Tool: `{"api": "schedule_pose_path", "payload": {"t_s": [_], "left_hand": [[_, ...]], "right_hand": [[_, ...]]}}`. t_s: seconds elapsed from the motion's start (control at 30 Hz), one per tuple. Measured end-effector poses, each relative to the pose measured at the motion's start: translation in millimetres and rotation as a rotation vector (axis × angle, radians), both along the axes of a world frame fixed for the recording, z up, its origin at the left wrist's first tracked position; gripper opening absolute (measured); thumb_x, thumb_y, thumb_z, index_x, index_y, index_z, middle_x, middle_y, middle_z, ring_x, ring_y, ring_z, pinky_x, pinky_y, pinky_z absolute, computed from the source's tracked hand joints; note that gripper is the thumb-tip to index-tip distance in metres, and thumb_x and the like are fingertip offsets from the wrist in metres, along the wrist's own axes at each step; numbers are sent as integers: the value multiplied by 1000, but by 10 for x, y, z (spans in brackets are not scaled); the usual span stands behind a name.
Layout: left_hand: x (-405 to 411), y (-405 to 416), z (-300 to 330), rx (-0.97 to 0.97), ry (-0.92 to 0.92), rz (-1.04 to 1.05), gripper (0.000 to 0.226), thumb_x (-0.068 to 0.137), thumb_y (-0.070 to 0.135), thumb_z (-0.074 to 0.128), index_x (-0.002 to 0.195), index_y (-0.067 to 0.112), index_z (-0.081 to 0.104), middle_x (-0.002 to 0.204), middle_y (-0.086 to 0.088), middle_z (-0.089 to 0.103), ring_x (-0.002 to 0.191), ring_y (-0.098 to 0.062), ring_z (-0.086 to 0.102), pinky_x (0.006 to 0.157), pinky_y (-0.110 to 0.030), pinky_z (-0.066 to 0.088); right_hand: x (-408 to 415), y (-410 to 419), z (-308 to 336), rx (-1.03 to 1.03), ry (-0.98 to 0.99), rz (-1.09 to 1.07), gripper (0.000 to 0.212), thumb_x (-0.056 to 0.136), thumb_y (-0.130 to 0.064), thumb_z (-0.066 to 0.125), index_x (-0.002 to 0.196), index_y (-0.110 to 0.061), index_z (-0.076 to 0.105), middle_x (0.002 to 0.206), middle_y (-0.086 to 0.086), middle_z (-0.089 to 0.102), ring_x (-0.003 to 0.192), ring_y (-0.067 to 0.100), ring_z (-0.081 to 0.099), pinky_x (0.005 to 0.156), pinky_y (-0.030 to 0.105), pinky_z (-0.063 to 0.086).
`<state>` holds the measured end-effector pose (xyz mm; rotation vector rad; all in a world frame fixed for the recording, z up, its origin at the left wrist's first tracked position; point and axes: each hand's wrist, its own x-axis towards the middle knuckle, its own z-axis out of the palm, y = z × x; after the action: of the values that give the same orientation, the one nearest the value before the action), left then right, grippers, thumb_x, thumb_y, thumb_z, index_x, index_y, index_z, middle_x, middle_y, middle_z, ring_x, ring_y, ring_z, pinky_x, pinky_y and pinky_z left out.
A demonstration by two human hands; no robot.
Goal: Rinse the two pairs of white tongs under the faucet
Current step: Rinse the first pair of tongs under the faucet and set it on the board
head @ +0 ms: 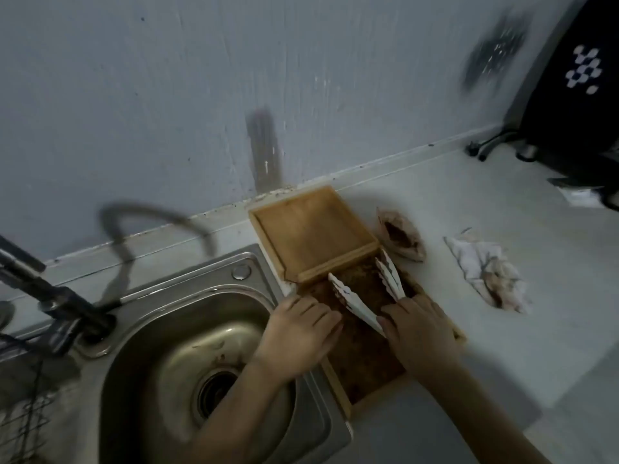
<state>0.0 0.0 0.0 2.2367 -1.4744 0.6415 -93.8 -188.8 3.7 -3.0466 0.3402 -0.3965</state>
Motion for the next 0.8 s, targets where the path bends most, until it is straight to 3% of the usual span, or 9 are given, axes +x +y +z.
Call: {"api": "schedule_pose_path", "payload": {"t_s": [0.17,0.27,0.37,0.5,0.67,0.73,0.8], "left_hand": [[56,5,-245,198,23,-57,20,86,32,53,77,23,68,76,8,66,70,-13,61,60,-26,48],[58,24,-305,240,65,-86,22,85,34,52,74,22,66,76,6,66,69,-13,61,55,-23,47],[77,57,-350,314,112,-108,25,83,40,52,71,23,64,74,6,65,69,-12,61,54,-21,46],[73,75,-300,388,207,-68,26,79,42,47,72,22,62,77,6,63,71,-12,61,50,-20,47],[-6,63,-173,437,364,12,29,91,38,48,96,13,63,106,-4,60,102,-20,52,78,-35,47],[-33,56,-128,436,399,28,25,91,34,48,99,13,61,111,-4,59,106,-20,50,81,-36,46],[-59,64,-70,461,449,41,21,91,30,49,98,14,60,112,-5,57,107,-20,48,82,-34,44]], "right_hand": [[-17,-24,-131,65,222,-72,35,88,-50,44,101,-24,63,101,-4,62,96,17,52,81,32,41],[-24,14,-161,64,272,-91,27,87,-43,51,107,-25,55,108,-5,61,101,17,52,84,31,41],[-45,12,-167,86,243,-101,15,86,-32,53,97,-23,58,96,-4,64,93,18,57,81,33,42],[-72,-5,-167,137,99,-58,15,67,-19,74,72,-18,60,69,-1,61,67,20,57,58,35,47],[-44,62,19,194,-39,-24,18,68,-13,74,77,-13,59,92,11,57,86,29,54,70,34,46],[-24,117,103,280,-65,-17,19,71,-12,73,80,-13,57,110,17,54,99,33,53,77,33,45],[26,171,198,376,-103,28,20,75,-13,71,80,-15,52,116,17,54,92,21,55,76,22,41]]}}
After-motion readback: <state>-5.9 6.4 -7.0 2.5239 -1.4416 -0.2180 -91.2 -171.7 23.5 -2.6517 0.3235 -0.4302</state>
